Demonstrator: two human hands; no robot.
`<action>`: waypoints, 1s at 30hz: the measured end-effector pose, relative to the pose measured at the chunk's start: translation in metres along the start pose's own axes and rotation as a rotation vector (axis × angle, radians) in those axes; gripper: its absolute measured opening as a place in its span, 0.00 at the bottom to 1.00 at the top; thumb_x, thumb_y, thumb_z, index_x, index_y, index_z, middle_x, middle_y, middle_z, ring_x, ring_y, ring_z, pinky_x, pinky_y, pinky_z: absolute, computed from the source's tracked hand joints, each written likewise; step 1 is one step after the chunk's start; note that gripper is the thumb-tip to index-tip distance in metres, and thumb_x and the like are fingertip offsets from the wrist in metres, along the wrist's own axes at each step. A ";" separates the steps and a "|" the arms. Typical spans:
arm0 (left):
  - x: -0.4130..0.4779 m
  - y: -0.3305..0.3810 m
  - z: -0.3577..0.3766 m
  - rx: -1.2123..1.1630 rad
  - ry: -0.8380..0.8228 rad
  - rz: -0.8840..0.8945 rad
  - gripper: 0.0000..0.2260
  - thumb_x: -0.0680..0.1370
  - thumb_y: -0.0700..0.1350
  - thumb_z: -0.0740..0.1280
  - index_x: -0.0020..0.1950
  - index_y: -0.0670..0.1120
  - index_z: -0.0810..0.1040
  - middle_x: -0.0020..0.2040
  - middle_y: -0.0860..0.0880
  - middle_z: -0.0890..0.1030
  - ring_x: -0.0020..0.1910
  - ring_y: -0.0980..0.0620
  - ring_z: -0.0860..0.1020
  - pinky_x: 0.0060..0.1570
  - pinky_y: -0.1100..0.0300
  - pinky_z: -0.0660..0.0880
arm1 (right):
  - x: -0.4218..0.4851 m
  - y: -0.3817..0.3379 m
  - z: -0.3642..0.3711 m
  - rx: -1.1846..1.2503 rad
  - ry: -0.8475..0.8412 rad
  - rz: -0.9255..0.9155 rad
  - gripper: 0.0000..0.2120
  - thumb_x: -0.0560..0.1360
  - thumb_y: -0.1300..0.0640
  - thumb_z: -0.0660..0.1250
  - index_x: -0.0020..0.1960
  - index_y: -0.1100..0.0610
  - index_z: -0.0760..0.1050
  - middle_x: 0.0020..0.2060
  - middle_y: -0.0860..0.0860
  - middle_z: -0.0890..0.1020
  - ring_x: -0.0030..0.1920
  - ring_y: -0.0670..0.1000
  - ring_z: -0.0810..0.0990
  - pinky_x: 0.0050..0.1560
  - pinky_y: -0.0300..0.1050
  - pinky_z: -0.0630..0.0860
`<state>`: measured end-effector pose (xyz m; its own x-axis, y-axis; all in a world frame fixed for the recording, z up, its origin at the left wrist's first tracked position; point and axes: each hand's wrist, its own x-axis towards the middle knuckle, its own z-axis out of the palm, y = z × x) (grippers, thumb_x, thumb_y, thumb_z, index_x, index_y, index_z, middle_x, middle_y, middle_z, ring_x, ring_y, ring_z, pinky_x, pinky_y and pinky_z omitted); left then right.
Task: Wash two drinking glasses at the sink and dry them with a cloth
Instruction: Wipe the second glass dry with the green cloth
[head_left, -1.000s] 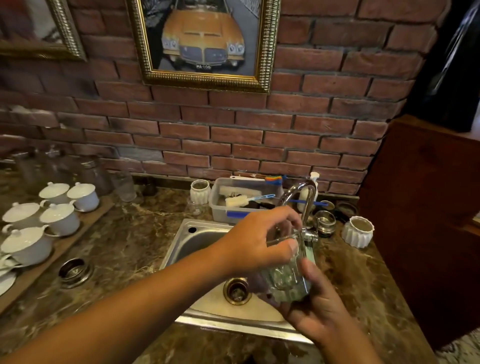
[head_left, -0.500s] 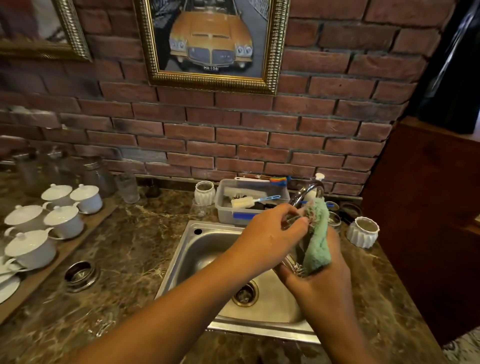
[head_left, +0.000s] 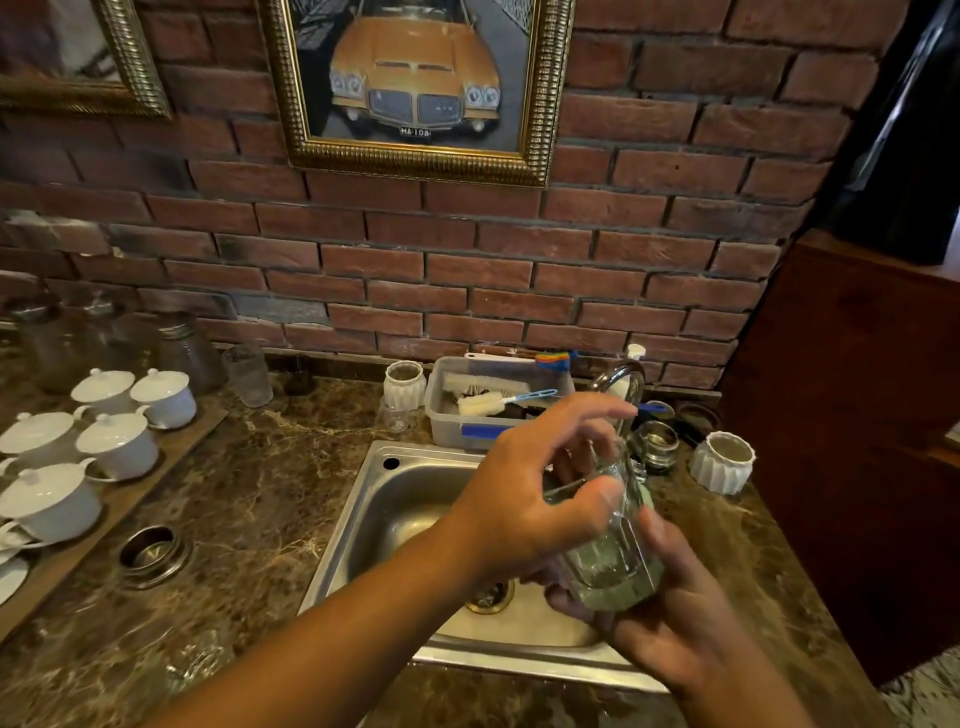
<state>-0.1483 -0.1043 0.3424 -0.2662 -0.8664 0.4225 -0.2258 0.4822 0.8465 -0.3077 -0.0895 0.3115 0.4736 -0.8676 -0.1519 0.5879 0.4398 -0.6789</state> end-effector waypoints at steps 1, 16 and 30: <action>0.002 -0.001 -0.001 0.025 -0.027 -0.006 0.22 0.73 0.57 0.62 0.66 0.54 0.76 0.57 0.50 0.78 0.56 0.48 0.78 0.55 0.42 0.78 | -0.001 0.000 -0.001 -0.005 -0.003 0.011 0.40 0.35 0.55 0.89 0.46 0.63 0.87 0.44 0.68 0.85 0.39 0.68 0.86 0.29 0.57 0.82; 0.012 -0.021 0.015 -0.045 0.172 -0.314 0.16 0.77 0.54 0.70 0.64 0.57 0.77 0.54 0.54 0.82 0.55 0.57 0.80 0.53 0.58 0.82 | 0.009 0.015 0.005 -0.950 0.258 -0.557 0.43 0.65 0.60 0.81 0.73 0.44 0.64 0.60 0.35 0.80 0.60 0.36 0.79 0.57 0.32 0.77; 0.000 -0.002 0.000 -0.154 0.022 -0.045 0.24 0.72 0.54 0.66 0.68 0.53 0.74 0.55 0.45 0.82 0.58 0.43 0.80 0.61 0.42 0.77 | -0.004 0.009 0.000 0.005 -0.029 -0.044 0.45 0.37 0.58 0.89 0.54 0.63 0.83 0.46 0.66 0.85 0.42 0.68 0.86 0.34 0.60 0.83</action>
<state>-0.1480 -0.1052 0.3407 -0.2385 -0.8901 0.3883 -0.0907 0.4185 0.9037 -0.3045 -0.0819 0.3058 0.4660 -0.8789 -0.1015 0.6116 0.4029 -0.6809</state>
